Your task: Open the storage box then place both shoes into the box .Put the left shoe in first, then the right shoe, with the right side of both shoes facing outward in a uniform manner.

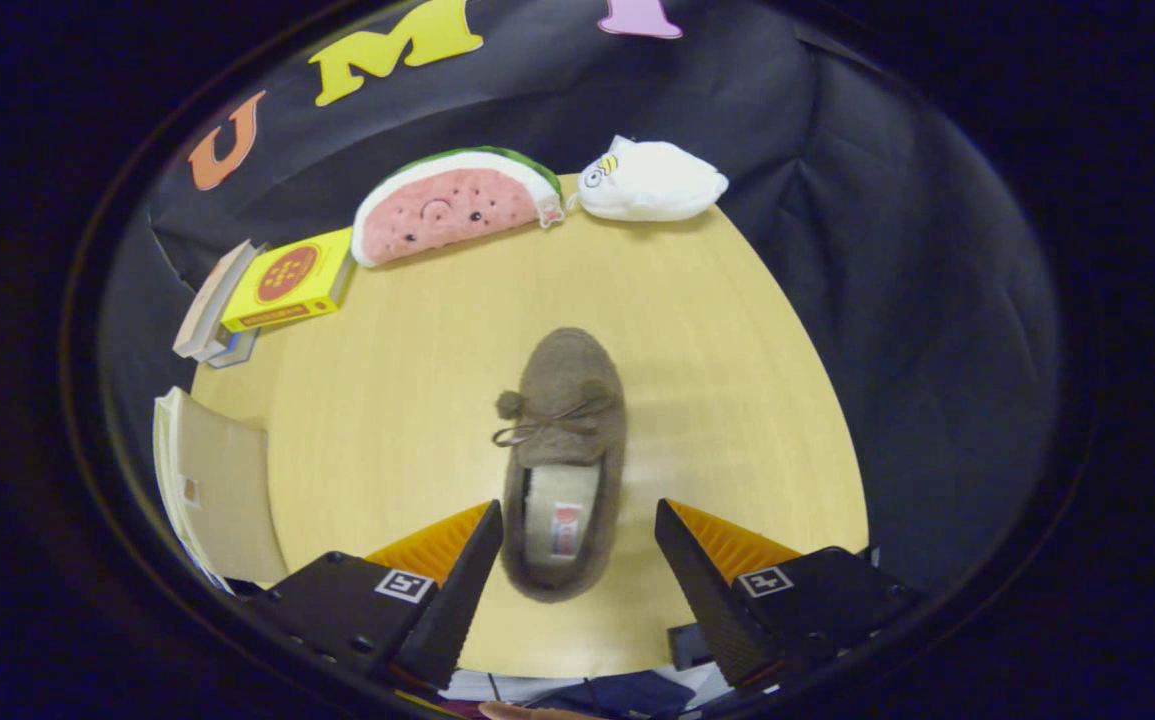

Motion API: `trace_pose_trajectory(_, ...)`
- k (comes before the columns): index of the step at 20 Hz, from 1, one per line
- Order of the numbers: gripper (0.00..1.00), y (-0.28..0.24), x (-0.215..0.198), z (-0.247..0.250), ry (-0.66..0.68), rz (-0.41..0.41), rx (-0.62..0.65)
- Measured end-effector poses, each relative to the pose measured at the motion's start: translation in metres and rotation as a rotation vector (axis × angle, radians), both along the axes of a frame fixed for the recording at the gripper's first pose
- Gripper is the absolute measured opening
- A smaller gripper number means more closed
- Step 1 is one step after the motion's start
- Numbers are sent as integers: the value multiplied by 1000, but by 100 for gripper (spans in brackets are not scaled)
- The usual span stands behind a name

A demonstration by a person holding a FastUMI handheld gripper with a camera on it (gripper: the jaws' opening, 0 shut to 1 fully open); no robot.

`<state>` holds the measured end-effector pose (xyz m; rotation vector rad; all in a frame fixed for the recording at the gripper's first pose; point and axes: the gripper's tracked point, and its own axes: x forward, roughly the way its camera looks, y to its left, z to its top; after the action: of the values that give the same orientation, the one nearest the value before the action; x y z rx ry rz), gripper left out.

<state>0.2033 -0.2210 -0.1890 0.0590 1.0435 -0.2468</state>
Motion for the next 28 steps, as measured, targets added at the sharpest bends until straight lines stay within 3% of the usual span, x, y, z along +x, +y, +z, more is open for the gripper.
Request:
trace_pose_trajectory(3,89,-11,1,-21,47,3,-19)
trace_pose_trajectory(6,90,-38,13,-25,32,-36,-121)
trace_pose_trajectory(8,82,-28,16,-34,55,-25,-67)
trace_pose_trajectory(11,69,-34,20,-45,81,-15,-100)
trace_pose_trajectory(12,70,-30,23,-48,90,-6,-79)
trace_pose_trajectory(14,48,-22,24,-57,99,-6,-23)
trace_pose_trajectory(15,26,-19,27,-58,91,-10,-3)
trace_pose_trajectory(16,22,-16,26,-58,89,-19,14)
trace_pose_trajectory(17,7,-15,27,-57,86,-37,25)
trace_pose_trajectory(20,1,-14,23,-58,83,-70,56)
trace_pose_trajectory(28,0,0,-17,3,1,-85,162)
